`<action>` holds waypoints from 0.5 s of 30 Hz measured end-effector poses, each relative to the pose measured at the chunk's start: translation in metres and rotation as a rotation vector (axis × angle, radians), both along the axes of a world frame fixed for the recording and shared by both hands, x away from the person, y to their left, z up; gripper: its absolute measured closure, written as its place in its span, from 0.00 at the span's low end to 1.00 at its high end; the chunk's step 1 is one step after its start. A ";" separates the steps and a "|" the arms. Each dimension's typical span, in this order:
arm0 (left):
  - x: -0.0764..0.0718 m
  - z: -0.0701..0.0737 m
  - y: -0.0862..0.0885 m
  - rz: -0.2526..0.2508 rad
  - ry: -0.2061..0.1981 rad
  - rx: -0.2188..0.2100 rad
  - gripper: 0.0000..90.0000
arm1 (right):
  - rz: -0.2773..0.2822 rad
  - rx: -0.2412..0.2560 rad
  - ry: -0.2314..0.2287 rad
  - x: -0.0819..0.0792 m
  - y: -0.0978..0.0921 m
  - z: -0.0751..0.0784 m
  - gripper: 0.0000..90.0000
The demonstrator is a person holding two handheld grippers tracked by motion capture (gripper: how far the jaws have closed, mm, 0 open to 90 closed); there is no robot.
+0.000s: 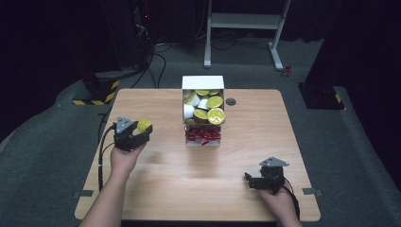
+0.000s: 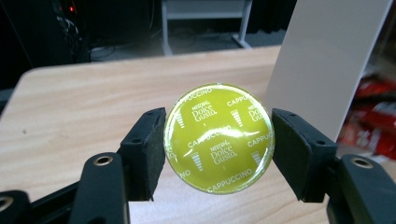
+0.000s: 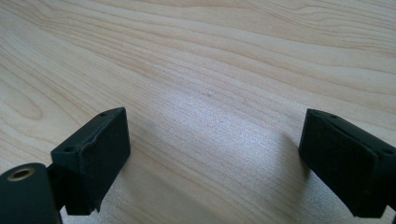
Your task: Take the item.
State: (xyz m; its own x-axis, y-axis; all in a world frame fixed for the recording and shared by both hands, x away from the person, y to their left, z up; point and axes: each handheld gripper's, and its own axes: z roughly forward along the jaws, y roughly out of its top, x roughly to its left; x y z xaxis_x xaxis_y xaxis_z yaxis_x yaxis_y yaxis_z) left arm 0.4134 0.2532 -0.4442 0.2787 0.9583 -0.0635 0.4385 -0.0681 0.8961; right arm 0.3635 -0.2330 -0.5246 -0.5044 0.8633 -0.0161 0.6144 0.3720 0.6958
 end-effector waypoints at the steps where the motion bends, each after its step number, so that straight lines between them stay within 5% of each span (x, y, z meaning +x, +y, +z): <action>1: 0.001 -0.004 -0.001 0.001 0.010 -0.003 0.43 | 0.000 0.000 0.000 0.000 0.000 0.000 0.10; 15: 0.006 -0.048 -0.004 -0.002 0.142 0.054 0.43 | -0.002 0.000 0.000 0.000 0.000 0.000 0.10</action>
State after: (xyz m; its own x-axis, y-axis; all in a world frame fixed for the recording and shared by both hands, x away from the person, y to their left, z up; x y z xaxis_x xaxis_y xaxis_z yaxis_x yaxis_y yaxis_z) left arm 0.4194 0.2491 -0.4924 0.2725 0.9608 -0.0504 0.5602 -0.1159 0.8202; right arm 0.3635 -0.2328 -0.5246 -0.5029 0.8642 -0.0161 0.6150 0.3708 0.6959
